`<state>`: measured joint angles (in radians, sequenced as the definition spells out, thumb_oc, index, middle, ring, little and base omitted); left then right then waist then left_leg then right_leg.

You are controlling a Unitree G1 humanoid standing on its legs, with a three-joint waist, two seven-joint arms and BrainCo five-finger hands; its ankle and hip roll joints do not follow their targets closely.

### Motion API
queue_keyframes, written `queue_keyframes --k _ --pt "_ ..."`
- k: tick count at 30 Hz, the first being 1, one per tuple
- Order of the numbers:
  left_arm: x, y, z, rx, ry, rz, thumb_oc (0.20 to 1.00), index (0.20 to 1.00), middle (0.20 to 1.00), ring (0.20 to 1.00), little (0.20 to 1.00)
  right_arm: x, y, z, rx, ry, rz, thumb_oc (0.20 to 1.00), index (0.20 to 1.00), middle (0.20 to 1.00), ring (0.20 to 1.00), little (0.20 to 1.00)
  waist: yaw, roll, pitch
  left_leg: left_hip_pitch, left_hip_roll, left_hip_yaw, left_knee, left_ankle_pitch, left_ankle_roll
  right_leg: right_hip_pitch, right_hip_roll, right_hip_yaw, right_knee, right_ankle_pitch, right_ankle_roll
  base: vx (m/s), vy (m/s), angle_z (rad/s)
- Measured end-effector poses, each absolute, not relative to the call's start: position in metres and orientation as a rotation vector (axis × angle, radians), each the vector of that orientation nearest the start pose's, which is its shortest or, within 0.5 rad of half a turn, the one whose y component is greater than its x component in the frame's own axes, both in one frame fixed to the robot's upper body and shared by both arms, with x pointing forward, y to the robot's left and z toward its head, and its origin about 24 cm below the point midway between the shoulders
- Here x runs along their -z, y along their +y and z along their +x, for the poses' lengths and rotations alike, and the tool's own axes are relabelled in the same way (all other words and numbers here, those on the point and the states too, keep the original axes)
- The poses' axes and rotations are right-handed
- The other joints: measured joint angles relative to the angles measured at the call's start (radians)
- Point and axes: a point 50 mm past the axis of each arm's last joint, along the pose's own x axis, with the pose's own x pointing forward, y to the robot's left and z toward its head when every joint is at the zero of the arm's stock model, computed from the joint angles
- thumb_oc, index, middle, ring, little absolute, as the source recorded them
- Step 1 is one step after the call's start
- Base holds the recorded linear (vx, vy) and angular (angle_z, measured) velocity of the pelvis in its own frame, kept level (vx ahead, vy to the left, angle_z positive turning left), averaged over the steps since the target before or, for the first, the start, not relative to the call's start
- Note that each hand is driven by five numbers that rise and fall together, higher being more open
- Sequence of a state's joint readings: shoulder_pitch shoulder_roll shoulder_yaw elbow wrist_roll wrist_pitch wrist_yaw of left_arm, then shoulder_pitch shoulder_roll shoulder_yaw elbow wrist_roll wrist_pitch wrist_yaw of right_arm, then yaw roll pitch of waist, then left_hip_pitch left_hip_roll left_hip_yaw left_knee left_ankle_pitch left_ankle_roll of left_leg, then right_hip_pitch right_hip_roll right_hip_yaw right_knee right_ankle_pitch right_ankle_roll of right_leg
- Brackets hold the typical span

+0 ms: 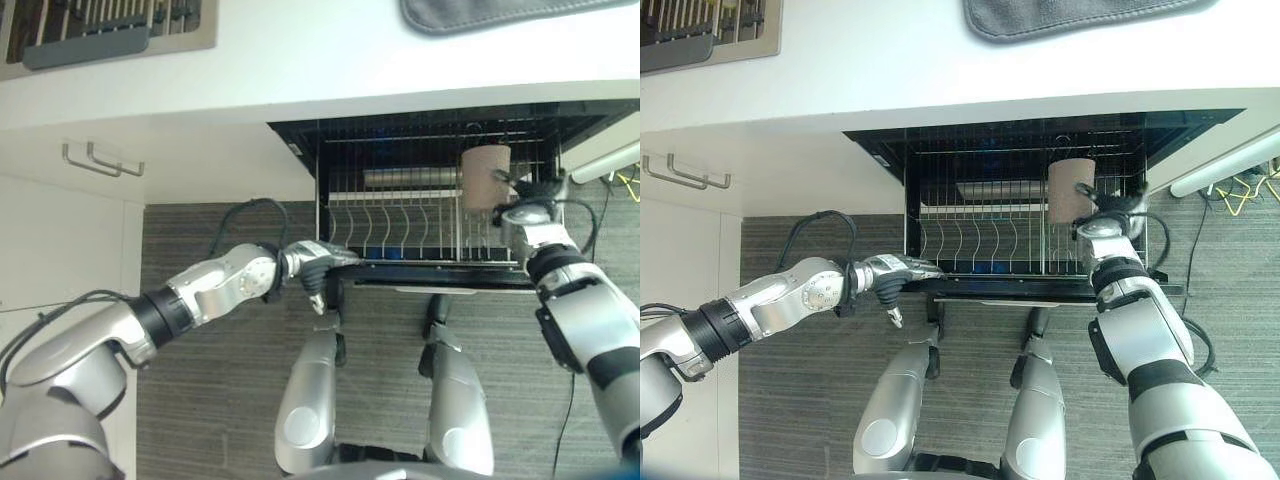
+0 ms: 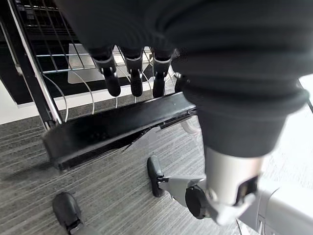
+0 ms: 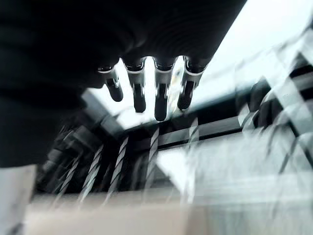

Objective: Place the dishes in the dishwasher.

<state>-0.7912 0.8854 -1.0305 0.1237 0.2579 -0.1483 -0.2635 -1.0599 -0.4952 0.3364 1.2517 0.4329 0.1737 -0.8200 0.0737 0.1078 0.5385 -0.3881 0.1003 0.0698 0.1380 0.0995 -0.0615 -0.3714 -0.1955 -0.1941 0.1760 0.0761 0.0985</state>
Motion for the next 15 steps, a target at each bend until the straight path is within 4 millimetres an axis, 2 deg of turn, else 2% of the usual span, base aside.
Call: queue_keyframes --k 2,5,12,14,15 --pt "-0.1 0.123 0.302 1.001 -0.241 1.461 1.0 1.0 1.0 1.0 1.0 -0.14 -0.291 0.374 1.096 0.23 -0.43 1.0 1.0 1.0 1.0 1.0 0.001 0.007 0.0 -0.004 -0.001 0.0 0.0 0.0 0.0 -0.004 -0.001 0.0 0.0 0.002 0.003 0.0 0.0 0.0" --pt "-0.095 0.124 0.3 0.992 -0.253 1.451 1.0 1.0 1.0 1.0 1.0 -0.144 -0.295 0.369 1.194 0.206 -0.466 1.0 1.0 1.0 1.0 1.0 0.001 0.017 -0.001 -0.004 -0.003 0.0 0.001 -0.001 0.001 -0.004 -0.003 0.0 0.0 0.003 0.004 0.0 0.0 0.0" --pt "-0.09 0.122 0.297 0.969 -0.291 1.462 1.0 1.0 1.0 1.0 1.0 -0.142 -0.297 0.367 1.225 0.202 -0.465 1.0 1.0 1.0 1.0 1.0 0.003 0.03 -0.003 -0.003 -0.004 -0.001 0.001 -0.001 0.001 -0.003 -0.003 0.0 0.0 0.004 0.005 0.0 0.0 0.0" --pt "-0.09 0.122 0.297 0.964 -0.295 1.461 1.0 1.0 1.0 1.0 1.0 -0.144 -0.295 0.369 1.218 0.162 -0.42 1.0 1.0 1.0 1.0 1.0 0.003 0.03 -0.003 -0.003 -0.004 -0.001 0.002 -0.001 0.001 -0.002 -0.003 0.0 0.0 0.004 0.004 0.0 0.0 0.0" --pt "-0.088 0.122 0.297 0.964 -0.287 1.458 1.0 1.0 1.0 1.0 1.0 -0.151 -0.287 0.374 1.195 0.104 -0.35 1.0 1.0 1.0 1.0 1.0 0.003 0.03 -0.003 0.0 -0.004 0.0 0.002 -0.001 0.001 0.0 -0.003 0.001 0.0 0.004 0.004 0.03 0.046 -0.02"
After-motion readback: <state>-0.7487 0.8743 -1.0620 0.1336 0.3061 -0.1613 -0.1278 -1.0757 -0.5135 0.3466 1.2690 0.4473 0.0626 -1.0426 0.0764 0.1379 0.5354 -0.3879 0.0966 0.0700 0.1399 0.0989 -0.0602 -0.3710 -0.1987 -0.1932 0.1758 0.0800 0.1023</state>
